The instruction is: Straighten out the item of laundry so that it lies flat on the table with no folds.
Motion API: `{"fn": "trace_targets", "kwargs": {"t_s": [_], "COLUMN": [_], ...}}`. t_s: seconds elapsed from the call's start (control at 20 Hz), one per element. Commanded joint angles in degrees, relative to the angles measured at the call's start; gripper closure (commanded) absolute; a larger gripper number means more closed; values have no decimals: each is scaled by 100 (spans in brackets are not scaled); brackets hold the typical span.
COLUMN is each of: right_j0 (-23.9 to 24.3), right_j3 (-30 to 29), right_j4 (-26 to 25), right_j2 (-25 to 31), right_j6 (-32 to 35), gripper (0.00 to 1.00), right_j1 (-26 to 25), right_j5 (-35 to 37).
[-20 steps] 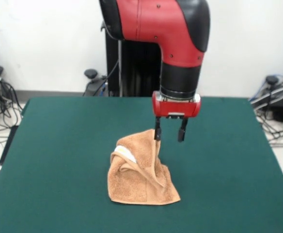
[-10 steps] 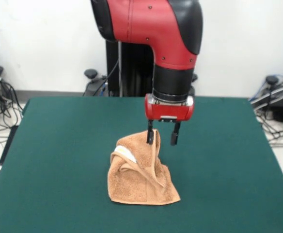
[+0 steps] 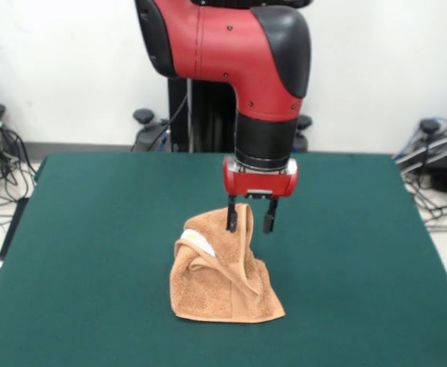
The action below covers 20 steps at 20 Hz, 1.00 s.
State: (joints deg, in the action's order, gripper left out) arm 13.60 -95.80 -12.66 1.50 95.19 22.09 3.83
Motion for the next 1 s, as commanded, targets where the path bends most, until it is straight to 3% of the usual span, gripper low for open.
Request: {"fn": "trace_targets", "kwargs": {"t_s": [0.05,1.0], "right_j0": [-159,-13], "right_j3": [234,931], "right_j4": [-214,-464], "right_j2": [349,444], "right_j6": [419,165], "gripper": [0,0], "right_j1": [-346,-842], "right_j5": [155,85]}}
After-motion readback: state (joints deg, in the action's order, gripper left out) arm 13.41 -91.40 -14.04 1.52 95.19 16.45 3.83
